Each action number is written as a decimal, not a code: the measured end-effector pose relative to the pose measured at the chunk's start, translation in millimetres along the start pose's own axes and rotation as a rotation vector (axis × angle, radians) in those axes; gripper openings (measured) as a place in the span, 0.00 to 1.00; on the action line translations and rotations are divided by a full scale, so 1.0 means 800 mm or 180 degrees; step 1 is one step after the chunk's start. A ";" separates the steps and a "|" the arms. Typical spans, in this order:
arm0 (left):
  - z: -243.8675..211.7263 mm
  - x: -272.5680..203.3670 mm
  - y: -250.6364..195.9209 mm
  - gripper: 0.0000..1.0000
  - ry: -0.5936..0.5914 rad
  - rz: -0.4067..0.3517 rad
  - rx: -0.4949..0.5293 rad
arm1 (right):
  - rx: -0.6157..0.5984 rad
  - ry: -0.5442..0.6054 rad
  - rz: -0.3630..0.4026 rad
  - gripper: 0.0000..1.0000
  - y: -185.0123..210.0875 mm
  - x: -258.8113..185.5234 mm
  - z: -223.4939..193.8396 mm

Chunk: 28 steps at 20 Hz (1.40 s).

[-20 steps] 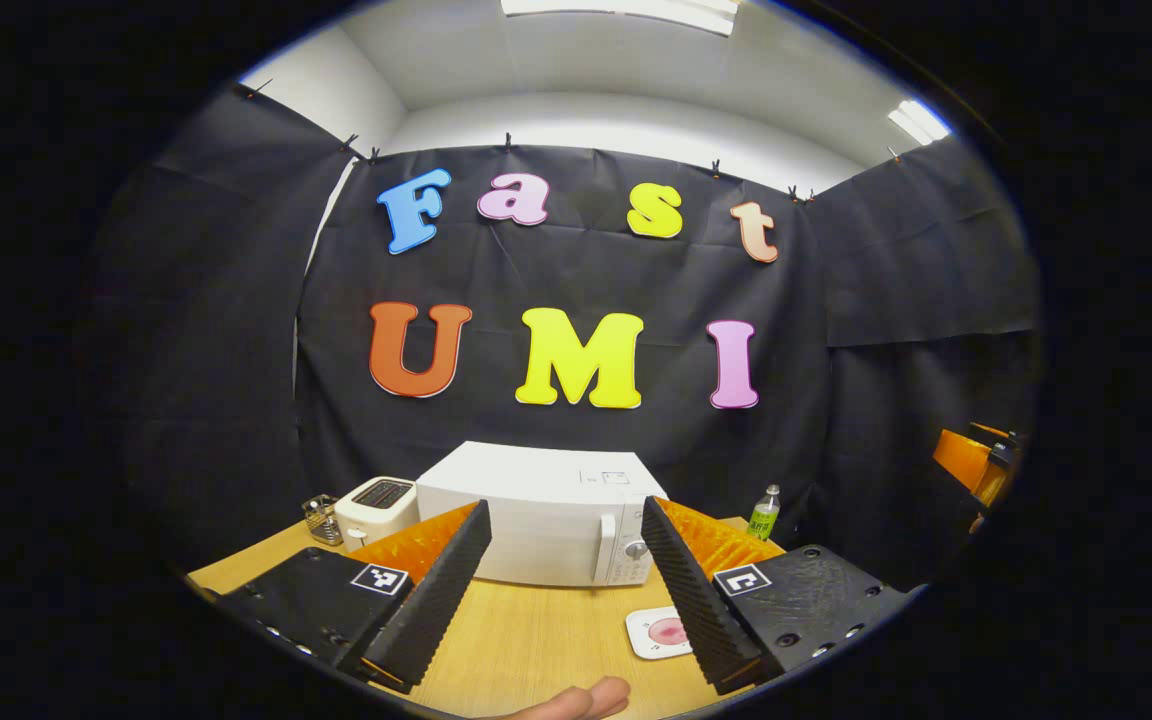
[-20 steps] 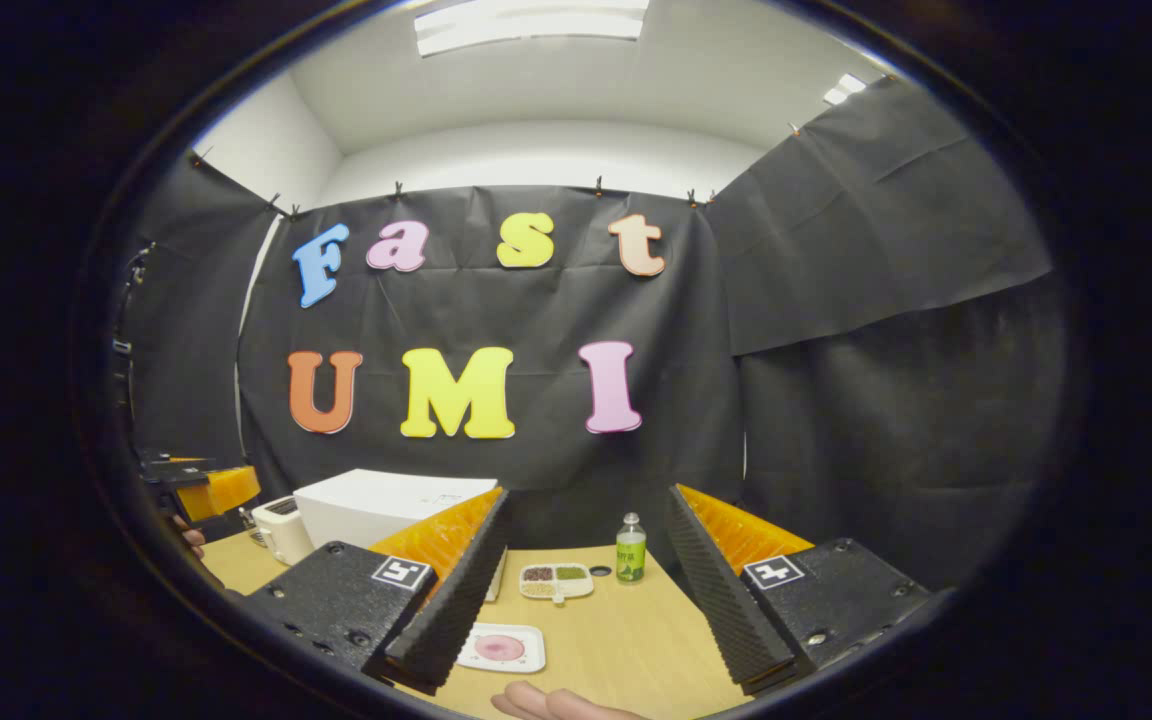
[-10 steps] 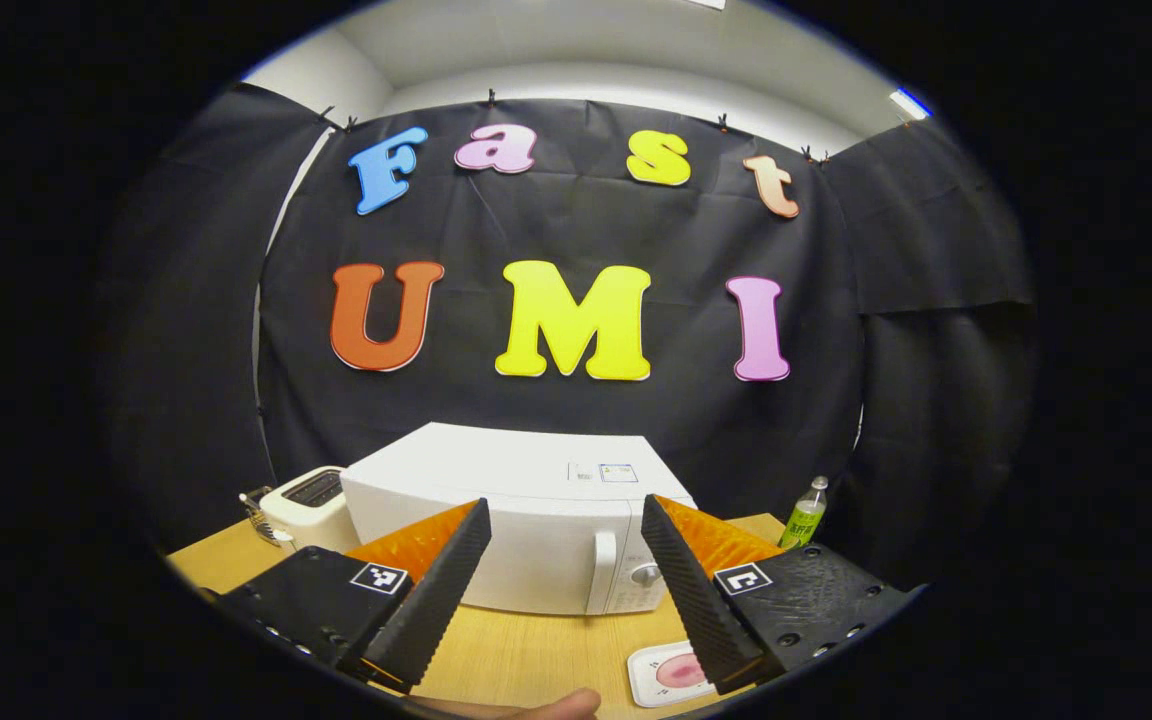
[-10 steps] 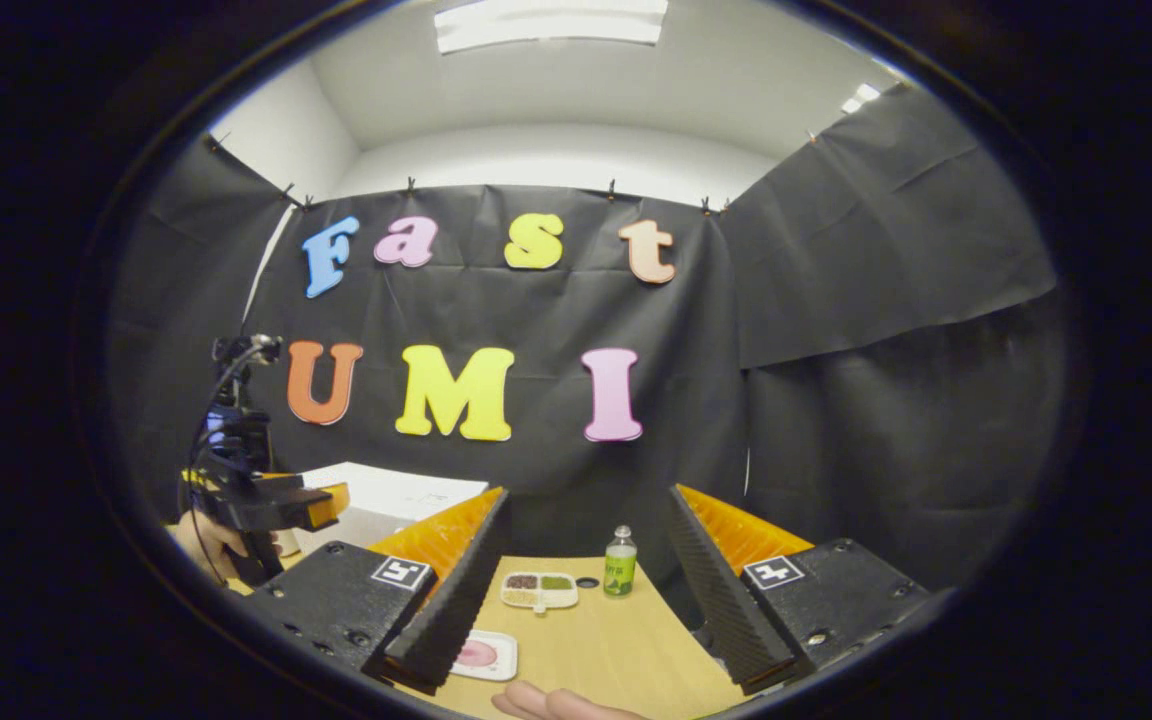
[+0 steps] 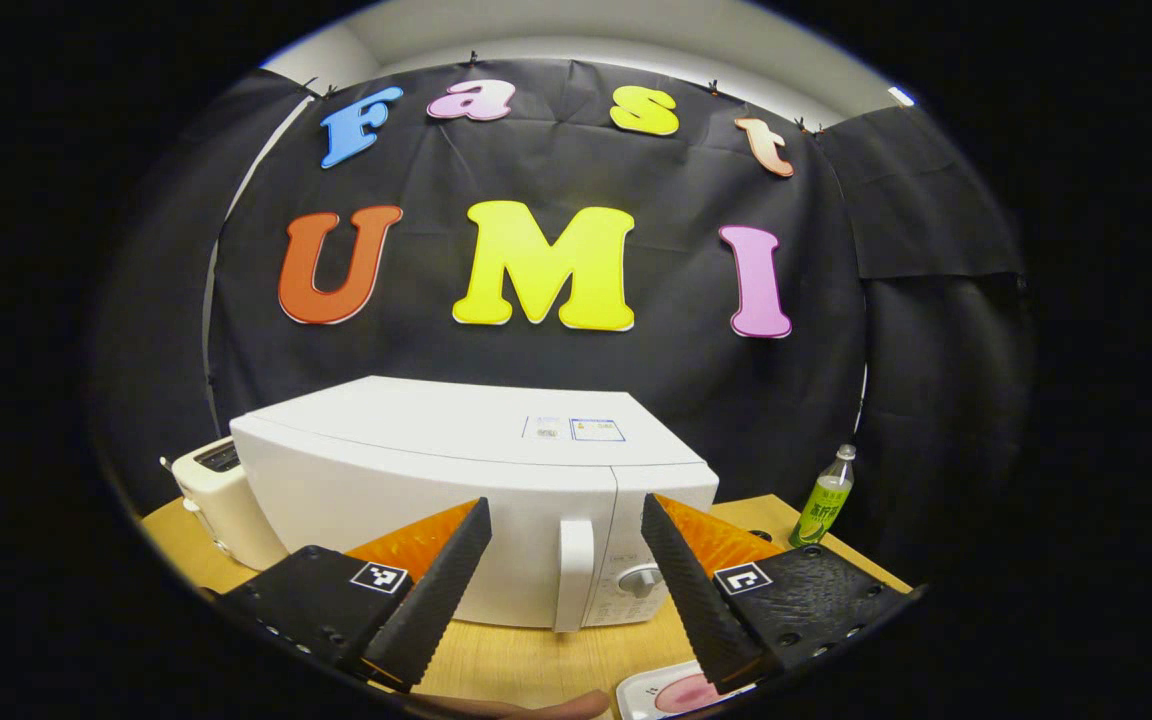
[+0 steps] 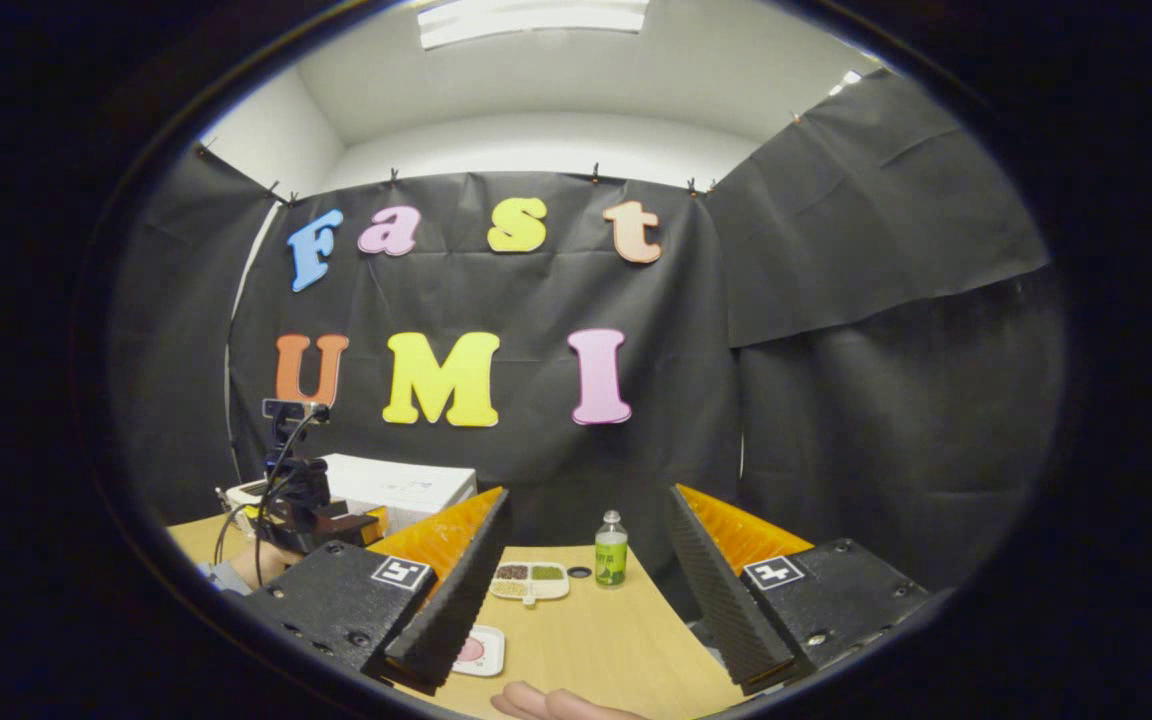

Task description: Open the microwave oven with the left hand, put the food in, and close the microwave oven.

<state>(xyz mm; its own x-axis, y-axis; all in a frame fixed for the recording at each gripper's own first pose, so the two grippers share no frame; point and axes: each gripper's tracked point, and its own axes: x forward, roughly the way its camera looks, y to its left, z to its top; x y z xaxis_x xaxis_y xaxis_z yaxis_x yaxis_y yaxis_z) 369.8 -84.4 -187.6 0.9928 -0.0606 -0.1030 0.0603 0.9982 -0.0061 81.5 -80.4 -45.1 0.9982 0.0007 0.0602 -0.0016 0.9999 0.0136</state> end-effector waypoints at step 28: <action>-0.095 0.051 0.002 0.24 -0.0067 0.0280 0.0229 | 0.0218 0.0205 -0.0163 0.92 -0.049 -0.051 -0.088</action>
<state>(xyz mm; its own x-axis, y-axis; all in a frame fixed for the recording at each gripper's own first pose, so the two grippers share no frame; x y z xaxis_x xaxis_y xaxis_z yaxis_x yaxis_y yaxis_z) 402.3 -85.4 -267.7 0.9965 0.0266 -0.0790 -0.0208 0.9971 0.0737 45.1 -118.9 -118.5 0.9989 -0.0472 -0.0065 0.0476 0.9954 0.0834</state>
